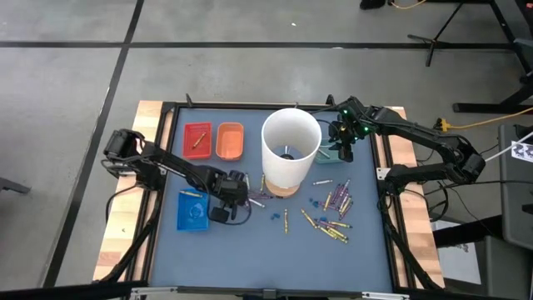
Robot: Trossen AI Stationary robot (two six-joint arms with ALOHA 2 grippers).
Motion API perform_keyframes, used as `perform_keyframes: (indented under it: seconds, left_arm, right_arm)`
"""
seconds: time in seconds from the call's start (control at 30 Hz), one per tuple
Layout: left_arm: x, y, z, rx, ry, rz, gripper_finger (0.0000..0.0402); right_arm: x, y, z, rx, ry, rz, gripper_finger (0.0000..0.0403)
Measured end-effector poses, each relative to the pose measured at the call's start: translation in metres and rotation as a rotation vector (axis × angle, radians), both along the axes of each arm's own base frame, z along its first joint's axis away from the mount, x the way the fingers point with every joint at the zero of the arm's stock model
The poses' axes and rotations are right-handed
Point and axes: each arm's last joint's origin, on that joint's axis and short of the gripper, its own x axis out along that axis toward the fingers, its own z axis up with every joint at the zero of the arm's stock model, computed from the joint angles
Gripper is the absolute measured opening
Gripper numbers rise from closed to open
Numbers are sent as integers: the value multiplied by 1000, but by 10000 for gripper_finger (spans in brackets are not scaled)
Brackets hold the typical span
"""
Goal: Sort crayons
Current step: Put the violet crayon into the orange bin
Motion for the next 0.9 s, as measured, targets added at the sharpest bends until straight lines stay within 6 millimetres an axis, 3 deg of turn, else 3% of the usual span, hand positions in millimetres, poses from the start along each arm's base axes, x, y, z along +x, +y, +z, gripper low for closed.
perform_keyframes:
  seconds: [0.5, 0.9]
  left_arm:
    - [-5, 6, -6, -73, 19, 5, 65]
    - [-6, 5, -7, -67, 25, 0, 5]
  right_arm:
    - [0, 0, 0, 0, 0, 0, 147]
    - [0, 0, 0, 0, 0, 0, 147]
